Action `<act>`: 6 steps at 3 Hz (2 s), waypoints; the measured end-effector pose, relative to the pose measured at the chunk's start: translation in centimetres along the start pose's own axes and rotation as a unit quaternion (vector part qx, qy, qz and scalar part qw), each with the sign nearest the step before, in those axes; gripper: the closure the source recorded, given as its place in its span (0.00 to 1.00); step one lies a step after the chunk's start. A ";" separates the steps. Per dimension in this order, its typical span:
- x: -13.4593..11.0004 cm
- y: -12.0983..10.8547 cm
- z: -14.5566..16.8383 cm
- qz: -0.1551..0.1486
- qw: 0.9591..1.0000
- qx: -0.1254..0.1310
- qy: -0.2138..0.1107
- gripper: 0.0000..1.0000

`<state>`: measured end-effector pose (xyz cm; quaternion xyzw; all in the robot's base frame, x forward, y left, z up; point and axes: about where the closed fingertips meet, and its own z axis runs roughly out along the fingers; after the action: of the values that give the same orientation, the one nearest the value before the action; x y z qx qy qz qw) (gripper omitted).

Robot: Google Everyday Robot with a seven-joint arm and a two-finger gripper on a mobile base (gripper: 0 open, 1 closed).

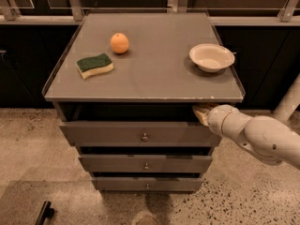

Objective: Open top drawer

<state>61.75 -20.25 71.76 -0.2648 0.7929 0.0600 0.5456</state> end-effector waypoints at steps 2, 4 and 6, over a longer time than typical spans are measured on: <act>-0.6 1.0 1.6 -0.032 0.999 -0.015 0.011 1.00; 2.3 2.0 1.3 -0.048 0.997 -0.038 0.047 1.00; 3.0 2.0 0.6 -0.044 0.997 -0.043 0.056 1.00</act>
Offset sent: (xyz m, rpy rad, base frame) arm 0.0109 0.0144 0.0001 -0.0429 -0.0021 0.0364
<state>60.52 -19.31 68.46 -0.3258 0.8065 0.0547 0.4904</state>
